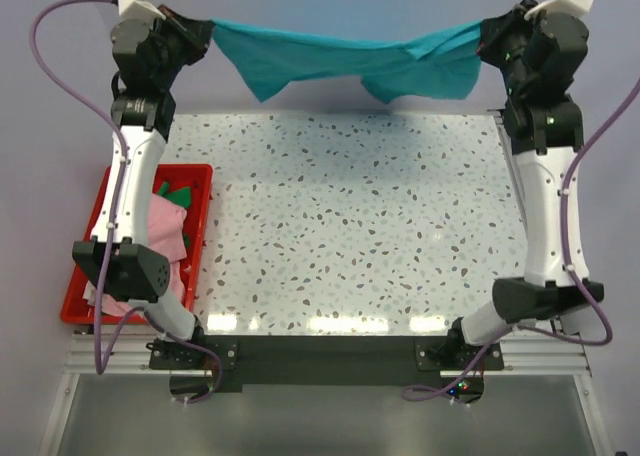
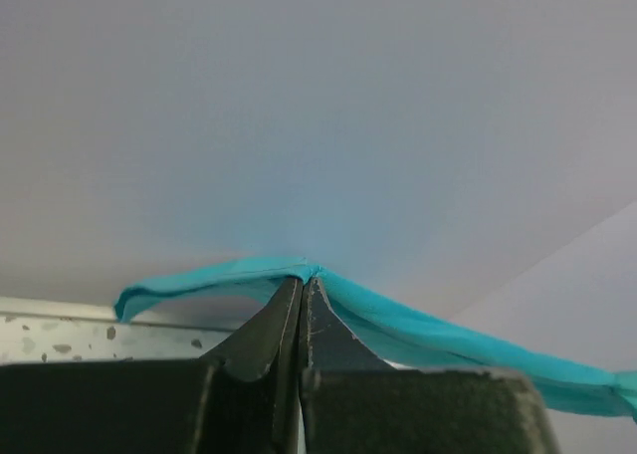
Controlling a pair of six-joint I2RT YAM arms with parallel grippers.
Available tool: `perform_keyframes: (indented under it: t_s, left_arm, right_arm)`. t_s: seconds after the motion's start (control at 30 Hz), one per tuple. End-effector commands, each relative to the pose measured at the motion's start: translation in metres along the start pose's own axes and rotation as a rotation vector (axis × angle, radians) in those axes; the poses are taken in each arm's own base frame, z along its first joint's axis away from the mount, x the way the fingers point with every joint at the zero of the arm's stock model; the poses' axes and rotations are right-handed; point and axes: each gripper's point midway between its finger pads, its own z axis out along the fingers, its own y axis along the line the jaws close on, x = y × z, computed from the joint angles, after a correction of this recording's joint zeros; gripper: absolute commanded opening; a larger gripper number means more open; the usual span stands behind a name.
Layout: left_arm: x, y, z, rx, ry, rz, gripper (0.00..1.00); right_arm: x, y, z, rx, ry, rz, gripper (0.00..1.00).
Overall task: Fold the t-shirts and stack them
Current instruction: Flatten the tshirt out, then fold the tshirt
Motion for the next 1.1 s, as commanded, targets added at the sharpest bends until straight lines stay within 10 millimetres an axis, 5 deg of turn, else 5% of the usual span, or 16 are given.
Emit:
perform_keyframes:
  t_s: [0.0, 0.07, 0.1, 0.2, 0.23, 0.27, 0.33, 0.43, 0.57, 0.8, 0.9, 1.07]
  left_arm:
    - [0.035, 0.003, -0.025, 0.04, 0.069, -0.037, 0.0]
    - [0.077, 0.029, -0.047, -0.018, 0.149, -0.075, 0.0]
    - [0.091, 0.037, -0.056, -0.034, 0.175, -0.087, 0.0]
    - [0.152, 0.076, -0.097, -0.124, 0.285, -0.133, 0.0]
    - [0.191, 0.101, -0.118, -0.187, 0.357, -0.158, 0.0]
    - [0.197, 0.102, -0.133, -0.194, 0.362, -0.163, 0.0]
    - [0.246, 0.132, -0.168, -0.277, 0.449, -0.192, 0.0]
    - [0.29, 0.151, -0.215, -0.337, 0.517, -0.204, 0.0]
    - [0.333, 0.172, -0.263, -0.419, 0.584, -0.223, 0.0]
    - [0.347, 0.182, -0.311, -0.513, 0.582, -0.218, 0.0]
    - [0.339, 0.181, -0.311, -0.511, 0.558, -0.201, 0.0]
    - [0.327, 0.176, -0.286, -0.51, 0.548, -0.179, 0.0]
  right_arm:
    - [0.063, -0.036, -0.006, 0.094, 0.109, -0.01, 0.0]
    - [0.075, -0.046, -0.032, 0.118, 0.124, 0.017, 0.0]
    - [0.121, -0.067, -0.039, 0.165, 0.217, 0.012, 0.0]
    - [0.187, -0.095, -0.081, 0.222, 0.349, 0.052, 0.0]
    - [0.205, -0.102, -0.092, 0.235, 0.388, 0.063, 0.0]
    - [0.247, -0.115, -0.11, 0.263, 0.479, 0.089, 0.0]
    - [0.266, -0.122, -0.135, 0.27, 0.509, 0.135, 0.0]
    - [0.332, -0.153, -0.186, 0.346, 0.652, 0.152, 0.0]
    - [0.372, -0.174, -0.233, 0.409, 0.756, 0.15, 0.0]
    - [0.38, -0.186, -0.278, 0.443, 0.769, 0.166, 0.0]
    - [0.372, -0.179, -0.273, 0.421, 0.746, 0.182, 0.0]
    - [0.349, -0.17, -0.235, 0.405, 0.721, 0.135, 0.0]
